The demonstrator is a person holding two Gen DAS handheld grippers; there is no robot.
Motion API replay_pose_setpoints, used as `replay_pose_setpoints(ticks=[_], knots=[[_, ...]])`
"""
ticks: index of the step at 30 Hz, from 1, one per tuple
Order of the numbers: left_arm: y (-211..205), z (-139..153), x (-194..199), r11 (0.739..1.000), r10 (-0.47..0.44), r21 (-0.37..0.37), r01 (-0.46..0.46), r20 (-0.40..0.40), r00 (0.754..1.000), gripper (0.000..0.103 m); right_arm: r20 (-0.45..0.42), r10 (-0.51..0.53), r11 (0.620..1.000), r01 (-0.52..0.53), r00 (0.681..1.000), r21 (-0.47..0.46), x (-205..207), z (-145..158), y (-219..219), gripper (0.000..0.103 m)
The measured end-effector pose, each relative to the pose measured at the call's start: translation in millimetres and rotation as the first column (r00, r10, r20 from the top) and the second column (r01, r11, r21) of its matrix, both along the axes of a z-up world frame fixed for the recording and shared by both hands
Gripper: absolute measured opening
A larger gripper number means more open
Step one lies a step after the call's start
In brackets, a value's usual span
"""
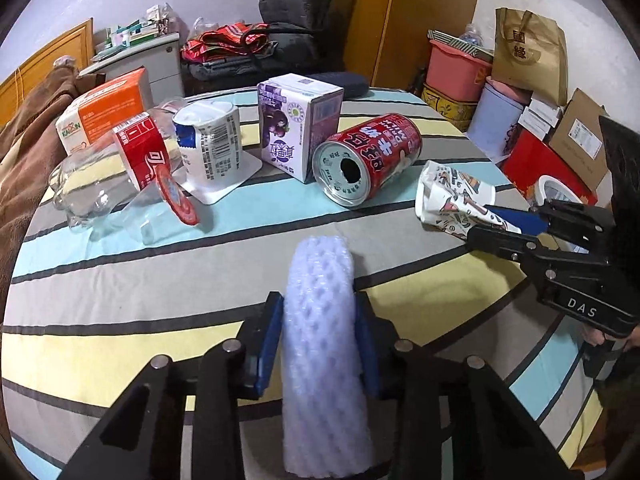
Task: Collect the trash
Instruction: 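Grasp the second foam net with the left gripper while the right grasps the patterned paper cup, then carry the foam net and paper cup over the wastebasket and open both grippers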
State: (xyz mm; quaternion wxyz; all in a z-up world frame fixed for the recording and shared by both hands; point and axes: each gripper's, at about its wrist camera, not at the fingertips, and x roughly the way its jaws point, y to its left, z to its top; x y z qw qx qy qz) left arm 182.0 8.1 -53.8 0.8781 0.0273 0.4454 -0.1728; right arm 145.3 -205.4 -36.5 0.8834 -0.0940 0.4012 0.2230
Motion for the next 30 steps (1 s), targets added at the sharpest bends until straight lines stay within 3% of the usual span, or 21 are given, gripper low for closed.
replay_pose_setpoints(ticks=[19,30], knots=[[7.7,2.6,-11.1,0.996,0.061,-0.067,-0.062,-0.020,0.998,0.031,0.037,-0.065,0.993,0.060,0.997,0.105,-18.2,11.0,4.6,0.023],[-7.2,31.2,-26.9,0.995,0.035,-0.093,-0.030,0.055,0.998,0.031,0.073,-0.125,0.980,0.112,0.989,0.163,-35.2,24.1,-3.7,0.023]])
